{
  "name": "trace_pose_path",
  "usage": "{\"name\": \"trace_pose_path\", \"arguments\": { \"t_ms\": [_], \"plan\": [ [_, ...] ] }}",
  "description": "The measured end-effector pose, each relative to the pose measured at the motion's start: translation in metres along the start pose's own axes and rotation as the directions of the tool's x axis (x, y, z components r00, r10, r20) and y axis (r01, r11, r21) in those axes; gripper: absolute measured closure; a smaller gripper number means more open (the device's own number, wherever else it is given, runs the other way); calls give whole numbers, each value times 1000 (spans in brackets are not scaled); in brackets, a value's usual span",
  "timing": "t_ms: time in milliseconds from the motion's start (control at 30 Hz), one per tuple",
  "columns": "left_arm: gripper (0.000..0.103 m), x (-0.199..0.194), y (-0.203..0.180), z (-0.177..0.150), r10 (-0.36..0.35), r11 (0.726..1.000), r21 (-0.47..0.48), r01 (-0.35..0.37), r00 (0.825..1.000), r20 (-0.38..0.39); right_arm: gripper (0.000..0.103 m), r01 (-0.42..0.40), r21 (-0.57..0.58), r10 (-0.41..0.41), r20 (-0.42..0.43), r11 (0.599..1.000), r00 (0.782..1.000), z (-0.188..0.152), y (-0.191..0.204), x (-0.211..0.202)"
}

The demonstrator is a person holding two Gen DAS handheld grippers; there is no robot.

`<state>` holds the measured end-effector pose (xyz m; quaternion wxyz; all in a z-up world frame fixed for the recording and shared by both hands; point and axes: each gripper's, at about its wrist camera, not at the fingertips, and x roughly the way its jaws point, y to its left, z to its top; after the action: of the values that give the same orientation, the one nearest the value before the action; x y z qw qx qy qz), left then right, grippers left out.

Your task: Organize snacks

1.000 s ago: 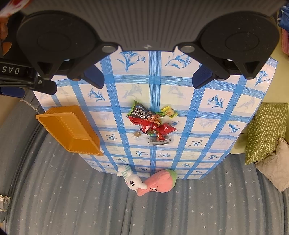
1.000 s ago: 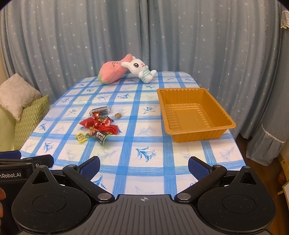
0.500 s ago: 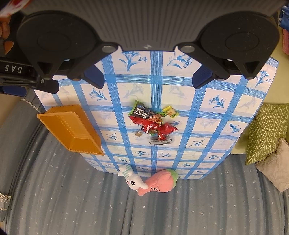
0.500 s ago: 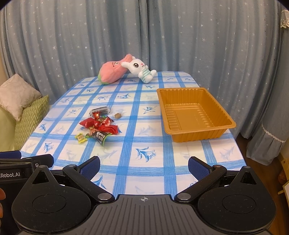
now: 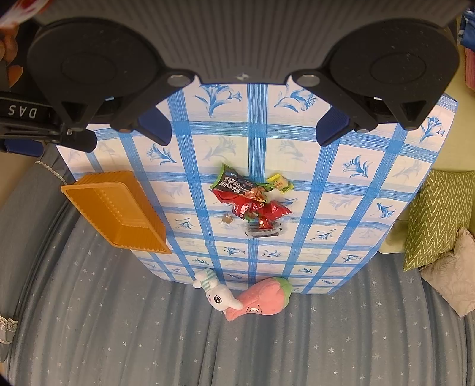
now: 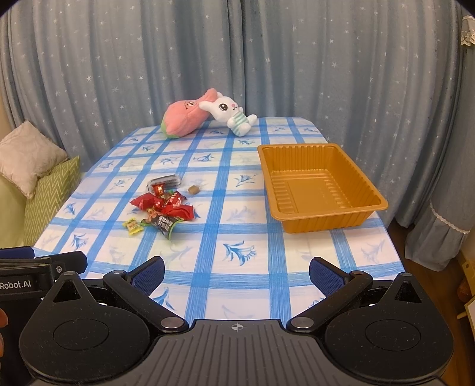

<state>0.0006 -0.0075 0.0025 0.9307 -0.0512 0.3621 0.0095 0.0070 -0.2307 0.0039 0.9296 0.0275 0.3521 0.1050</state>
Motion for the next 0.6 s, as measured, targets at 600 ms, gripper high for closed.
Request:
{"name": "trace_pose_path", "arguments": {
  "t_ms": [600],
  "plan": [
    [0, 0, 0, 0, -2, 1000, -2, 2, 1000, 1, 0, 0, 1, 0, 0, 1000, 1000, 0, -1, 0]
  ]
}}
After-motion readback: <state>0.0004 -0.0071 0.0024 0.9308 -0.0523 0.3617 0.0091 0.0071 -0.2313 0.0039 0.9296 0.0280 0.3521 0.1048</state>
